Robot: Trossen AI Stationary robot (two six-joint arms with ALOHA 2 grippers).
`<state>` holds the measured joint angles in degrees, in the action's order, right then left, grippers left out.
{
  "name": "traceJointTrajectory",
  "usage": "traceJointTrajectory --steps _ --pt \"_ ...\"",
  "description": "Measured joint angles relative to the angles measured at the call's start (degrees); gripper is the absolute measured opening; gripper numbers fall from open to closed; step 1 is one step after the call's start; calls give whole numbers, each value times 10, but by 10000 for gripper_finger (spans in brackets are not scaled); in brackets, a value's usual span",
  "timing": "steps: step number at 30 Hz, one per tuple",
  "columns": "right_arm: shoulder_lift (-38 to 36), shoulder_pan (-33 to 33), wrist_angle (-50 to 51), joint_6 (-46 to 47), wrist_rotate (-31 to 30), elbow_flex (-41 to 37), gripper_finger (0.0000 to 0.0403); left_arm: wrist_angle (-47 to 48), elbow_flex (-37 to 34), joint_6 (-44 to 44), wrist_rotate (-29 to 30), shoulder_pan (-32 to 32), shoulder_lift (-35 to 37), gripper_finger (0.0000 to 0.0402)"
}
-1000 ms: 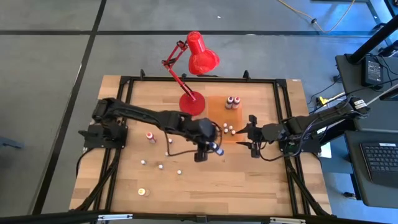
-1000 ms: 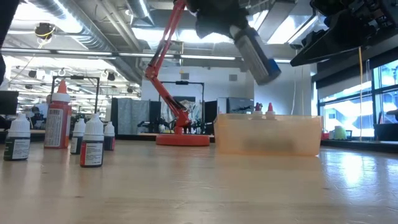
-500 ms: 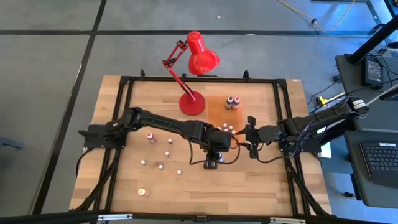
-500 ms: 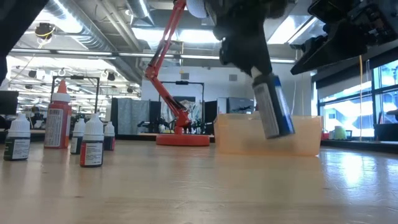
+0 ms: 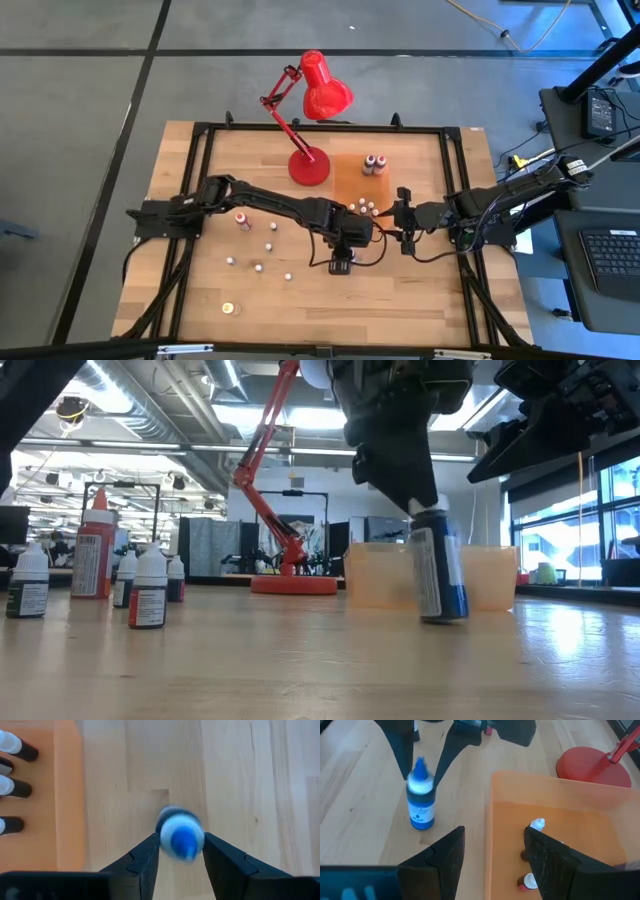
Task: Pick & Place food coloring
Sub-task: Put the large blue food coloring bottle into the orange bin
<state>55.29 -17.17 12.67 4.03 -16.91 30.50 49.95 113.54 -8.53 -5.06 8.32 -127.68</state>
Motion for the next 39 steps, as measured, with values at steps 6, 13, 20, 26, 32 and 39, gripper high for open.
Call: traceJointTrajectory --steps 6,13,20,26,32,39 --pt "0 0 0 0 0 0 207 -2 0 -10 0 0 2 143" --pt "0 0 0 1 0 0 207 25 0 -8 0 0 14 147" --pt "0 0 0 3 0 0 207 31 -51 47 25 9 89 144" --pt "3 0 -20 48 6 0 207 -112 -239 48 70 11 220 144" --pt "6 0 -26 45 19 0 207 -347 -478 57 70 20 383 143" --pt "7 1 -75 28 26 0 207 -579 -706 54 145 30 566 144"
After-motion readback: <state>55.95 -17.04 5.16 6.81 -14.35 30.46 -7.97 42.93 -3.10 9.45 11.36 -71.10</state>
